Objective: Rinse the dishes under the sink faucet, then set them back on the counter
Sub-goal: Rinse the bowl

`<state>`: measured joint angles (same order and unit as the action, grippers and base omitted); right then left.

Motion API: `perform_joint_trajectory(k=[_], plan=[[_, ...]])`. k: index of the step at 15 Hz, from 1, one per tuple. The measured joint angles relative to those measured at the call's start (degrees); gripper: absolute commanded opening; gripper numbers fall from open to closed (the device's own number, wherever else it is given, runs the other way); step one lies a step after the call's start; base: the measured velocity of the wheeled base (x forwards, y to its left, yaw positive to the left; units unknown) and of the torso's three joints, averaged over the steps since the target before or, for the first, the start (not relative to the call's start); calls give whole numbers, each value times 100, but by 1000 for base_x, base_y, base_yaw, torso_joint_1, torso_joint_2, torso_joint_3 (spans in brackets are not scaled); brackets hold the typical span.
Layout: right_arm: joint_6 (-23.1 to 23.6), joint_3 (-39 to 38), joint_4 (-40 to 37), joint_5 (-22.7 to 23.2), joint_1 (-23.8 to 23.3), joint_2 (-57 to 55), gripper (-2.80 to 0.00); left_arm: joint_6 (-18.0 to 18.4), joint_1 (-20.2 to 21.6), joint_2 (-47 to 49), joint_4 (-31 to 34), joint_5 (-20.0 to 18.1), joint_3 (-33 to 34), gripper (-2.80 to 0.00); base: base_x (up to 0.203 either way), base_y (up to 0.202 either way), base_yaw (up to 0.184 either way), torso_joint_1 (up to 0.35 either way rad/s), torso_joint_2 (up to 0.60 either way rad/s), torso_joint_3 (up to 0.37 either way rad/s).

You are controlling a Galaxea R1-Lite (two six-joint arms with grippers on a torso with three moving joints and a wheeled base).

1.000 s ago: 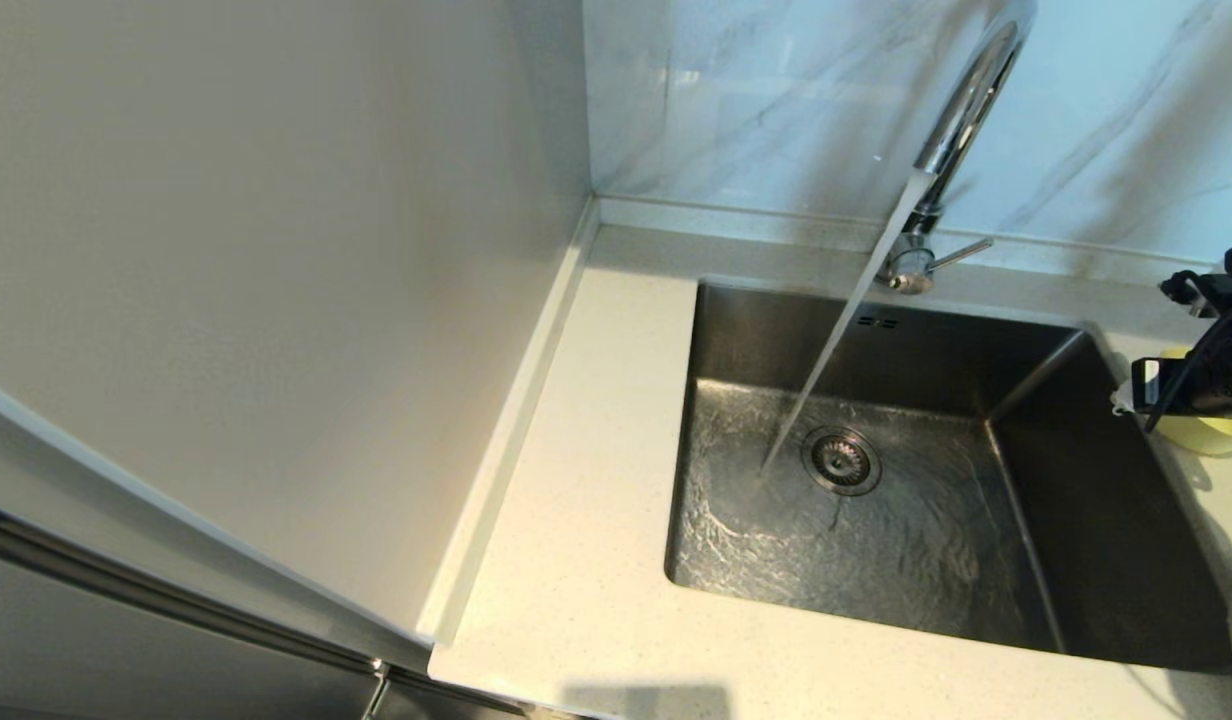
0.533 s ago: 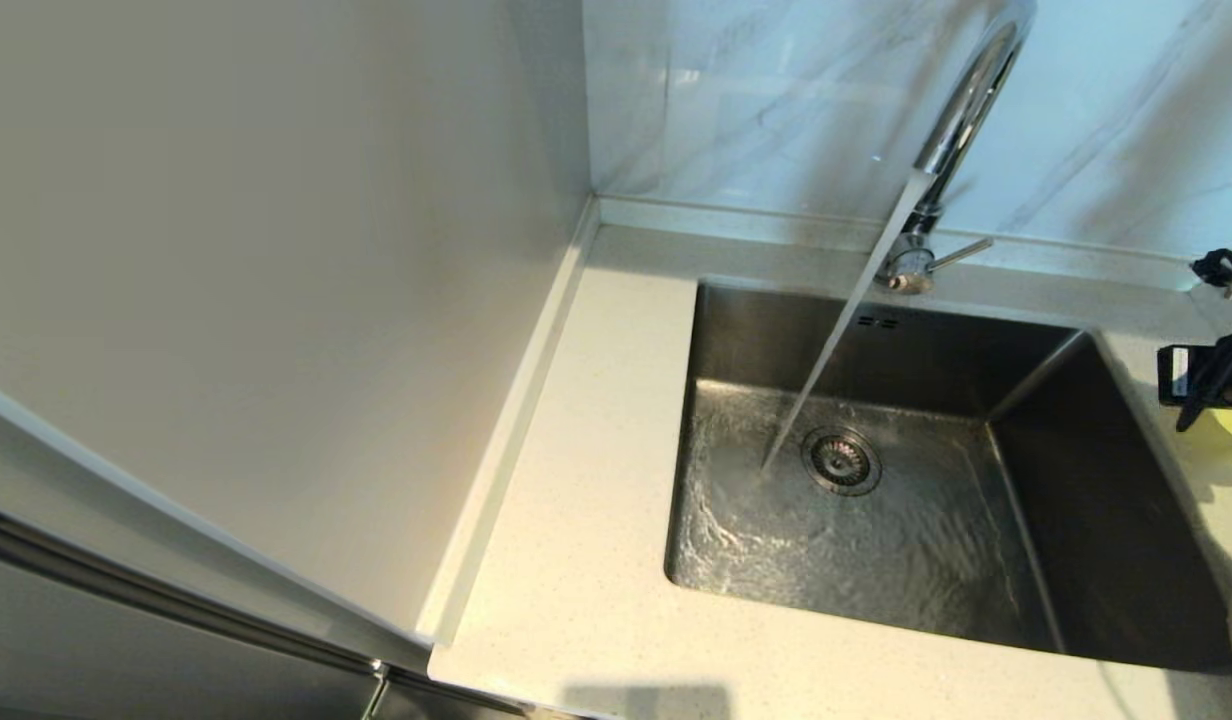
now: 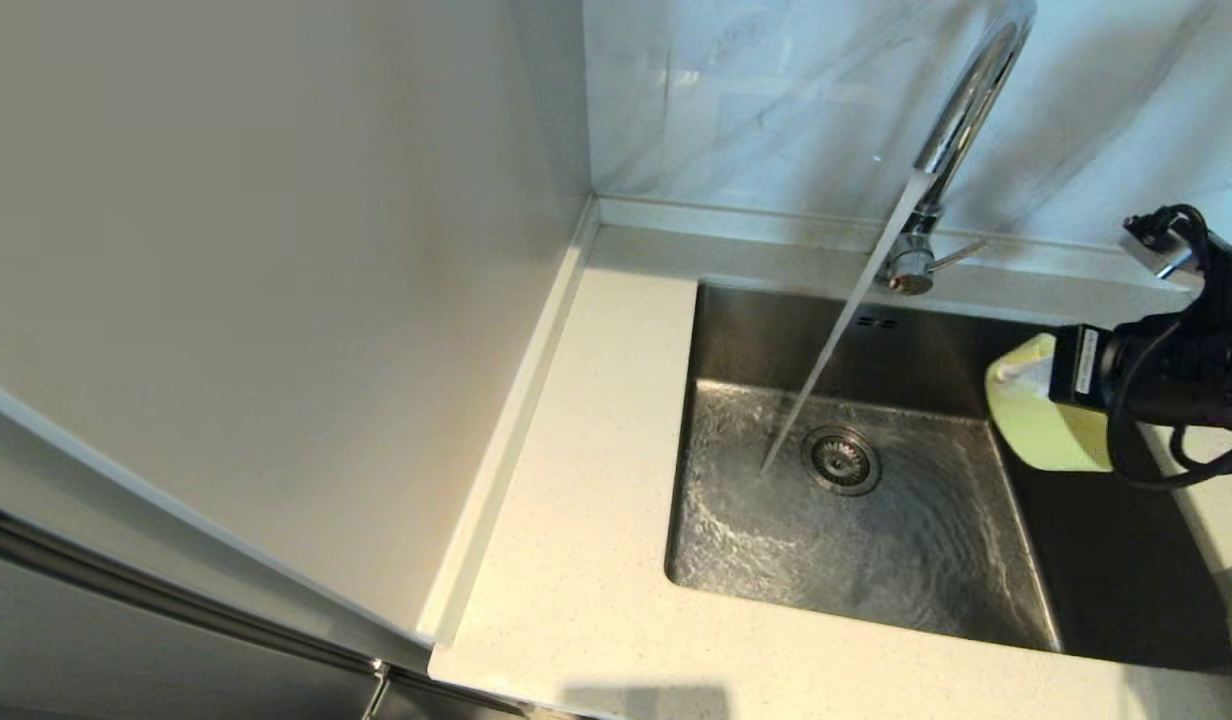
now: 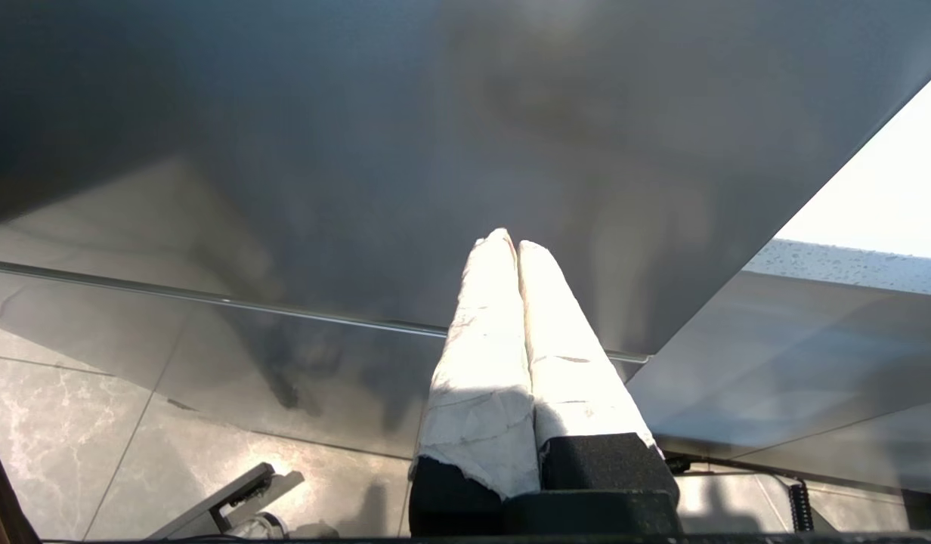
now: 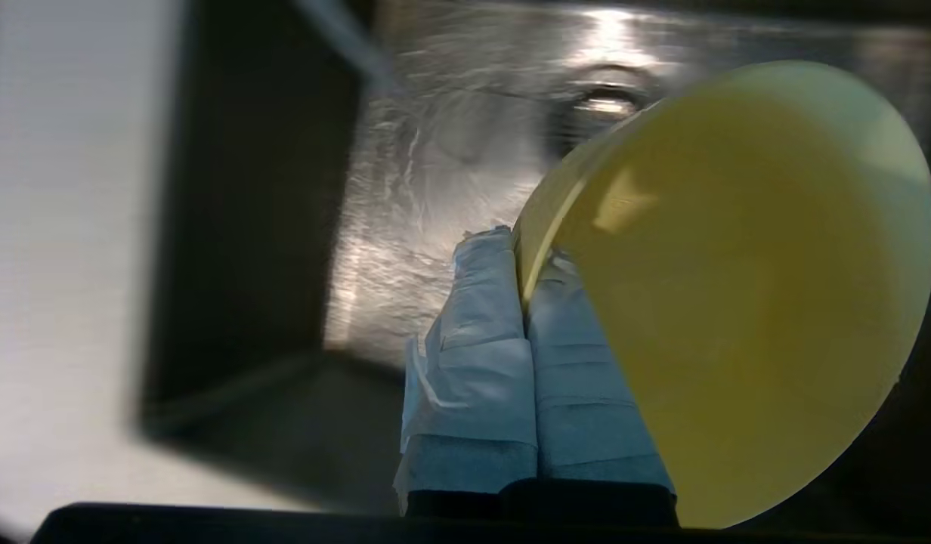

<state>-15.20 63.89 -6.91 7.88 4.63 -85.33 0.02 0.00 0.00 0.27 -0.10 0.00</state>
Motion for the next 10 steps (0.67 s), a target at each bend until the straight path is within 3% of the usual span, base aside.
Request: perform_joint_trajectory(k=[2,4,7,10], plan=[[-952,-338,841,107,723,151,-280,-2,0,0,-2,0,0,-280,0,0,0,0,0,0],[-1700,-488,1727,137,1056,125,-280,-2,0,0,-2,0,0,-280,0,0,0,0,0,0],[-2293,-209,2266,112,1164,-59,-280,-2,0,0,0,1,0,-280,0,0,0,0,0,0],[-2495,7,2497,43,1177,-272,-280,-2,0,0,0,2,0,-280,0,0,0,0,0,0]])
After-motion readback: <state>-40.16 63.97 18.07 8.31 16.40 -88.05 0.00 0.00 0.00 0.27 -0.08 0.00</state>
